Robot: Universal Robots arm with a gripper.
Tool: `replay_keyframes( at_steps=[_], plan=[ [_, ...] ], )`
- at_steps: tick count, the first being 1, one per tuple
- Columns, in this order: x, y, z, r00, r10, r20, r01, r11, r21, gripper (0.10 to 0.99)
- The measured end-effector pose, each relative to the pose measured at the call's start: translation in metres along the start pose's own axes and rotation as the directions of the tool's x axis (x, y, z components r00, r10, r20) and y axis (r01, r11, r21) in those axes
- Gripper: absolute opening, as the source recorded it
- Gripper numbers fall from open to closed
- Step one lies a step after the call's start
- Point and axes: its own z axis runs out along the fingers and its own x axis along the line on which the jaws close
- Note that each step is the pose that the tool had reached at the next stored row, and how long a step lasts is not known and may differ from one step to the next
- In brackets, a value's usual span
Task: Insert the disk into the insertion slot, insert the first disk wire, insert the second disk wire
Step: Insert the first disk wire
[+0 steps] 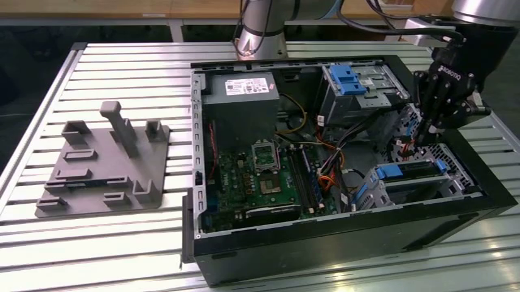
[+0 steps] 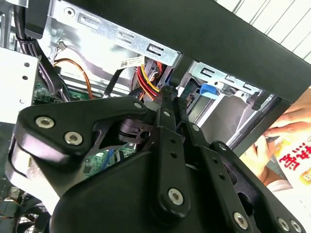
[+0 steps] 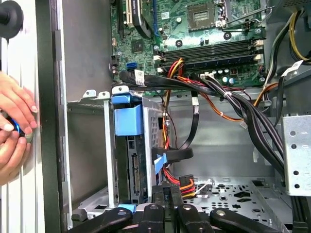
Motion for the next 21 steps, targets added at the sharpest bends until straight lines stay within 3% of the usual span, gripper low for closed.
replay_keyframes(
  at_steps=[4,6,21],
  plan=[
    [0.0032,0.0027,0.0008,1.0000,-0.004,0.0003,0.004,1.0000,0.002,0.169],
    [0.0067,0.0037,0.0018,1.0000,-0.004,0.0044,0.004,1.0000,0.003,0.169],
    [0.0313,0.0054,0.0080,0.9977,-0.005,0.0671,0.004,1.0000,0.006,0.169]
  ],
)
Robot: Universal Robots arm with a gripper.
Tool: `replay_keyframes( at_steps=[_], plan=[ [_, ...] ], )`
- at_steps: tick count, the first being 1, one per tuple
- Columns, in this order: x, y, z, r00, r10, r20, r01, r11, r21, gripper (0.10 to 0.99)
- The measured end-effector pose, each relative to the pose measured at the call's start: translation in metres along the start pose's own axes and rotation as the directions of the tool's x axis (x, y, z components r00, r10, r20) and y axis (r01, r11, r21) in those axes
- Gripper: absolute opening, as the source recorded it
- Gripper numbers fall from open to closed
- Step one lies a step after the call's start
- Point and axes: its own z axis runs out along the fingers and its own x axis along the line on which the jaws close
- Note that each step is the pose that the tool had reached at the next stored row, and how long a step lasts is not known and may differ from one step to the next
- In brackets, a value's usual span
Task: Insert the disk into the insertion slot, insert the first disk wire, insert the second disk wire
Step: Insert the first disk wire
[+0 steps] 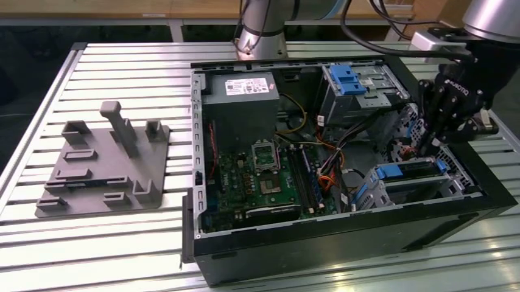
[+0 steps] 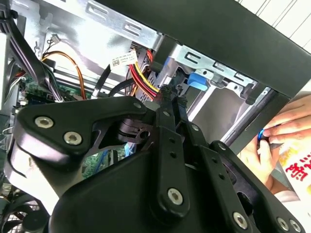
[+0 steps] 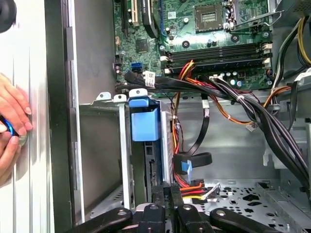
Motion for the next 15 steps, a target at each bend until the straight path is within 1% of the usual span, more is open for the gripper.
replay_keyframes(
  at_steps=[1,2,4,5,6,7,9,12,13,15],
  plan=[
    [0.0016,0.0002,0.0003,1.0000,0.000,0.0053,0.000,1.0000,0.000,0.169],
    [0.0031,0.0005,0.0006,0.9999,0.000,0.0130,0.000,1.0000,0.001,0.169],
    [0.0057,0.0011,0.0011,0.9997,0.000,0.0257,0.000,1.0000,0.003,0.169],
    [0.0070,0.0014,0.0012,0.9995,0.000,0.0307,0.000,1.0000,0.003,0.169],
    [0.0083,0.0019,0.0011,0.9994,0.000,0.0334,0.000,1.0000,0.004,0.169],
    [0.0091,0.0023,0.0003,0.9994,0.000,0.0341,0.000,1.0000,0.004,0.169],
    [0.0106,0.0026,-0.0014,0.9994,0.000,0.0342,0.000,1.0000,0.005,0.169],
    [0.0130,0.0026,-0.0014,0.9994,0.000,0.0353,-0.001,1.0000,0.006,0.169],
    [0.0144,0.0027,-0.0012,0.9993,0.000,0.0370,-0.001,1.0000,0.007,0.169],
    [0.0176,0.0027,-0.0005,0.9990,0.001,0.0455,-0.001,1.0000,0.008,0.169]
  ],
)
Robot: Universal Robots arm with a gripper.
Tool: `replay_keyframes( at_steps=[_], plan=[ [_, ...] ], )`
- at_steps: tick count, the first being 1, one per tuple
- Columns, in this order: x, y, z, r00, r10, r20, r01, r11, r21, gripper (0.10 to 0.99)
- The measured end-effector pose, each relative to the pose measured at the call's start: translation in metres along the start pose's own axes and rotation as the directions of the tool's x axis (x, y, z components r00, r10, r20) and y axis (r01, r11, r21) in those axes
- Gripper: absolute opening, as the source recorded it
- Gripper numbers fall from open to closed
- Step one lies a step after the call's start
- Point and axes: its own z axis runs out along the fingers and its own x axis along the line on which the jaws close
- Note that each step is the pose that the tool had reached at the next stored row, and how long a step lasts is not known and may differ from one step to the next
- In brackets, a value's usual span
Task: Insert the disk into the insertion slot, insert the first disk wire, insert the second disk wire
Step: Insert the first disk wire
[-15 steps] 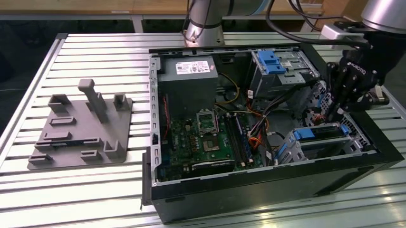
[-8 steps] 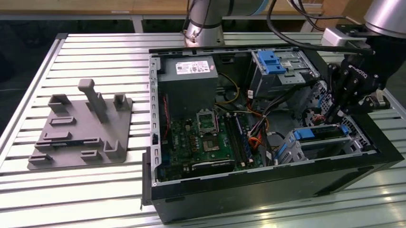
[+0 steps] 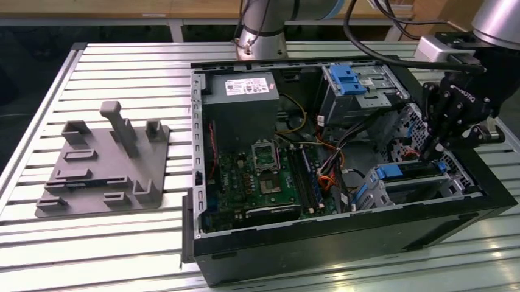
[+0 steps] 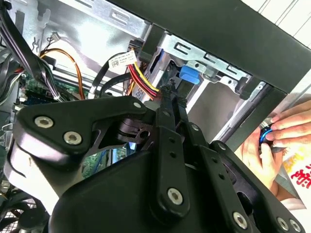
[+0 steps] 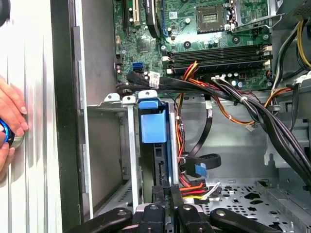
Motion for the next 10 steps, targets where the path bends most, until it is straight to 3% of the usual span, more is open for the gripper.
replay_keyframes(
  at_steps=[4,6,10],
  plan=[
    [0.0050,0.0001,0.0008,0.9995,0.000,0.0315,-0.001,1.0000,0.006,0.169],
    [0.0071,0.0014,0.0011,0.9991,0.001,0.0432,-0.001,0.9999,0.011,0.169],
    [0.0079,0.0029,0.0012,0.9989,0.001,0.0462,-0.001,0.9999,0.012,0.169]
  ],
)
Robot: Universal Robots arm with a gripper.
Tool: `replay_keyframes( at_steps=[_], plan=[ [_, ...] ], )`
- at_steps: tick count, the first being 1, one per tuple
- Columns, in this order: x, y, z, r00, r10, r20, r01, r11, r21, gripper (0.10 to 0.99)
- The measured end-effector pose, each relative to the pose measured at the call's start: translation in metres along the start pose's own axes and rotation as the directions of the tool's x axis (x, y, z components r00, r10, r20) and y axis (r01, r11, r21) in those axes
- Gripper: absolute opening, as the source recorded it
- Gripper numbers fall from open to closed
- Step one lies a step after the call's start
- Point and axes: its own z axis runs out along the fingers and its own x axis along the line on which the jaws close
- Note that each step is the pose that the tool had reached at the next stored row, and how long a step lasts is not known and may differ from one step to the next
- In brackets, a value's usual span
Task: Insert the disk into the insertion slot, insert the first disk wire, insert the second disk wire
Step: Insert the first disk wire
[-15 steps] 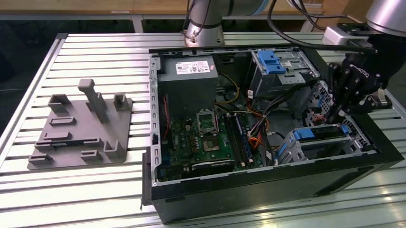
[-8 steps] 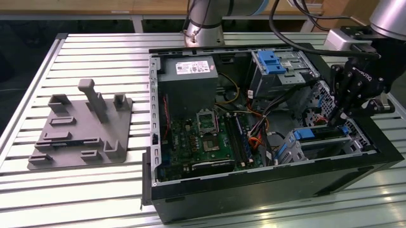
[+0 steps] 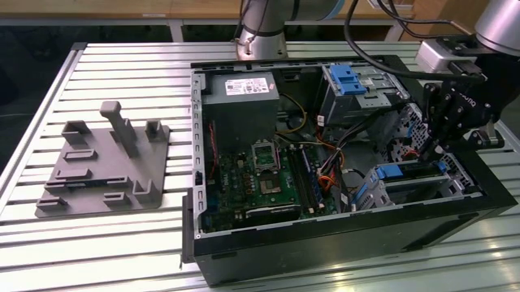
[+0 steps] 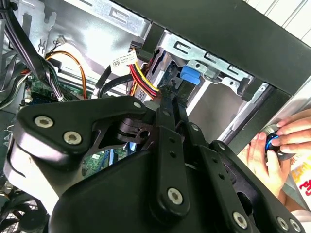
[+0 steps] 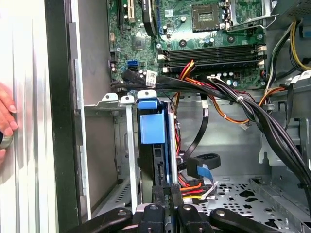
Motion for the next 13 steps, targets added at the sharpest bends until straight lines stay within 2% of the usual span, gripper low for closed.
replay_keyframes(
  at_steps=[13],
  plan=[
    [0.0009,0.0001,0.0023,1.0000,0.000,-0.0060,0.000,1.0000,0.000,0.169]
  ],
)
